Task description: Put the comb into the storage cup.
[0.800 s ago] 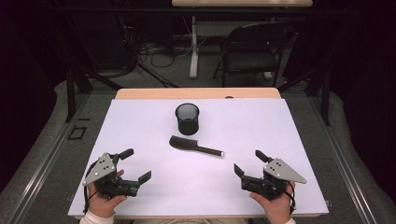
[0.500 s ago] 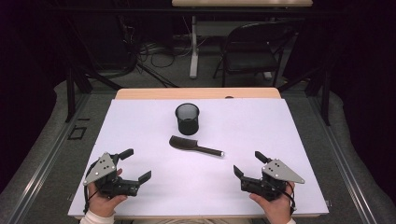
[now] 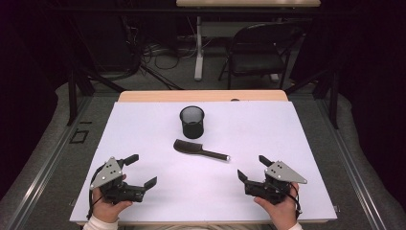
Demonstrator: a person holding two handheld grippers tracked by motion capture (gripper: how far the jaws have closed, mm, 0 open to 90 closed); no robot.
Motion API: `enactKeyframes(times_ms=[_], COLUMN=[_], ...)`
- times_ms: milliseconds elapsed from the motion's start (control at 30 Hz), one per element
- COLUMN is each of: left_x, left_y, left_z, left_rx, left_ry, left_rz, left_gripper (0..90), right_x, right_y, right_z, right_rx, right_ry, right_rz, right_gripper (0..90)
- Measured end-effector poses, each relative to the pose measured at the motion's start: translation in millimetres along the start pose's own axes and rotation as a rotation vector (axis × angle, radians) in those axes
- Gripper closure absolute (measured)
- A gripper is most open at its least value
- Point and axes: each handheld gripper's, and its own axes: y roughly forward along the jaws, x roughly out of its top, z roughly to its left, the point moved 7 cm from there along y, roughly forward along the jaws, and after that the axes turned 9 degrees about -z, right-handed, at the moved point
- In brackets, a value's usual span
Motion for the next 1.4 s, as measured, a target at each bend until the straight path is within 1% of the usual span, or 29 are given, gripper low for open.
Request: enactKeyframes(times_ms=[67,167,200,300,433,533,600,667,700,733,767,833,867,900,967,1000,1033,1067,1100,1200,1233,1300,1400], left_x=[-0.5,-3.2,-3.2,-4.4,-5.6,-6.5,-7.4,-8.6,-9.7,-9.7,-10.1,-9.9,-9.9,-10.1,-10.0,-10.0,-9.4,-9.4,-9.0,-9.4,-10.1,-10.3,-10.6], left_y=[0.5,2.1,2.1,2.9,3.2,3.7,4.3,5.1,5.9,5.9,6.8,7.5,7.5,7.6,7.3,7.3,6.7,6.7,6.3,6.4,6.3,6.6,6.7], left_z=[-0.6,-3.3,-3.3,-6.0,-6.4,-6.6,-6.6,-6.7,-6.8,-6.8,-6.9,-7.2,-7.2,-7.0,-7.2,-7.2,-6.9,-6.9,-6.3,-5.5,-4.6,-4.6,-4.5], left_rx=[0.001,-0.001,-0.001,-0.003,0.005,0.003,0.006,0.006,0.003,0.003,0.002,-0.004,-0.004,-0.003,-0.001,-0.001,0.003,0.003,0.007,0.01,0.018,0.012,0.013], left_ry=[0.002,0.009,0.009,0.012,0.018,0.013,0.012,0.01,0.006,0.006,0.003,0.0,0.0,0.0,-0.003,-0.003,-0.003,-0.003,-0.003,-0.003,-0.005,-0.011,-0.011], left_rz=[0.004,0.019,0.019,0.024,0.032,0.031,0.033,0.036,0.04,0.04,0.04,0.037,0.037,0.038,0.037,0.037,0.033,0.033,0.032,0.033,0.038,0.033,0.033], left_gripper=[0.4,0.4,0.4,0.4,0.4,0.4,0.4,0.4,0.4,0.4,0.4,0.5,0.4,0.4,0.5,0.5,0.5,0.5,0.6,0.7,0.7,0.8,1.0], right_x=[-0.4,-2.9,-2.9,-5.9,-7.4,-8.3,-10.0,-10.6,-11.4,-11.4,-12.2,-12.7,-12.7,-12.6,-12.0,-12.0,-11.7,-11.7,-11.0,-10.2,-10.3,-9.9,-9.2], right_y=[0.9,2.8,2.8,5.9,6.6,8.0,10.4,11.5,13.0,13.0,14.6,16.3,16.3,17.9,19.5,19.5,22.0,22.0,24.8,29.5,31.4,35.7,39.7], right_z=[0.7,2.2,2.2,3.5,3.4,3.2,2.3,2.3,1.6,1.6,1.2,0.7,0.7,0.5,1.4,1.4,2.7,2.7,5.3,9.1,9.7,10.4,11.0], right_rx=[0.005,0.016,0.016,0.027,0.03,0.036,0.049,0.053,0.059,0.059,0.061,0.059,0.059,0.059,0.063,0.063,0.074,0.074,0.091,0.117,0.118,0.123,0.128], right_ry=[0.002,-0.011,-0.011,-0.015,-0.025,-0.024,-0.031,-0.029,-0.025,-0.025,-0.014,-0.014,-0.014,-0.022,-0.027,-0.027,-0.033,-0.033,-0.031,-0.047,-0.053,-0.067,-0.073], right_rz=[0.002,0.027,0.027,0.056,0.07,0.081,0.114,0.123,0.149,0.149,0.175,0.201,0.201,0.225,0.247,0.247,0.266,0.266,0.276,0.293,0.304,0.318,0.33], right_gripper=[12.4,12.4,12.4,12.5,13.9,14.2,14.3,14.2,14.2,14.2,14.2,14.3,14.3,14.2,14.3,14.3,14.3,14.3,14.2,14.2,14.2,14.1,14.2])
